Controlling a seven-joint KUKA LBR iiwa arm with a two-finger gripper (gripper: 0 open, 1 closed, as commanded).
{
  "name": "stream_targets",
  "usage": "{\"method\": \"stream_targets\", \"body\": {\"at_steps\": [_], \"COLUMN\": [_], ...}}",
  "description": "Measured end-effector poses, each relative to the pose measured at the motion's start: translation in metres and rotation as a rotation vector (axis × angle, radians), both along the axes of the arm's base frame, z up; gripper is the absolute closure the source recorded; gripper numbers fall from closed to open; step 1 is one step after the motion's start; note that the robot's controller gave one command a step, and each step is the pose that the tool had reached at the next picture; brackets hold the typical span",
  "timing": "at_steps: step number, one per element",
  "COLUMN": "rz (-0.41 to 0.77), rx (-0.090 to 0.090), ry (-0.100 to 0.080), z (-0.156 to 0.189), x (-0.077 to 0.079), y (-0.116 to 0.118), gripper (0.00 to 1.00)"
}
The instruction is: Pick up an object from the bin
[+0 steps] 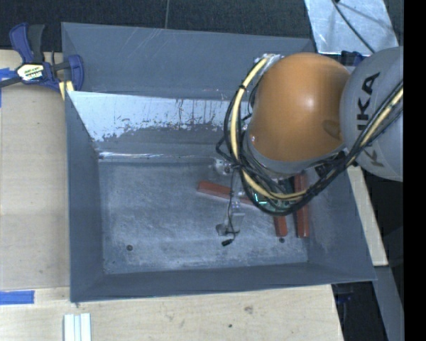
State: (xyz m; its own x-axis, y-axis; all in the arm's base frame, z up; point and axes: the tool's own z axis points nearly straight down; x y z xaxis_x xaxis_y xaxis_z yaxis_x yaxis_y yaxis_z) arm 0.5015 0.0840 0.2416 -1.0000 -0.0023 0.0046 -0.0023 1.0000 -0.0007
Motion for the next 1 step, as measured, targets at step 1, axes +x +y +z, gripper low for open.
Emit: {"method": "stream_targets", "body": {"at_steps": [1], "rz": [0.035], "rx": [0.0], "ry": [-0.008], "z": [-0.1211], "x": [0.0982], "y": [-0.0792], "gripper": [0.0]}}
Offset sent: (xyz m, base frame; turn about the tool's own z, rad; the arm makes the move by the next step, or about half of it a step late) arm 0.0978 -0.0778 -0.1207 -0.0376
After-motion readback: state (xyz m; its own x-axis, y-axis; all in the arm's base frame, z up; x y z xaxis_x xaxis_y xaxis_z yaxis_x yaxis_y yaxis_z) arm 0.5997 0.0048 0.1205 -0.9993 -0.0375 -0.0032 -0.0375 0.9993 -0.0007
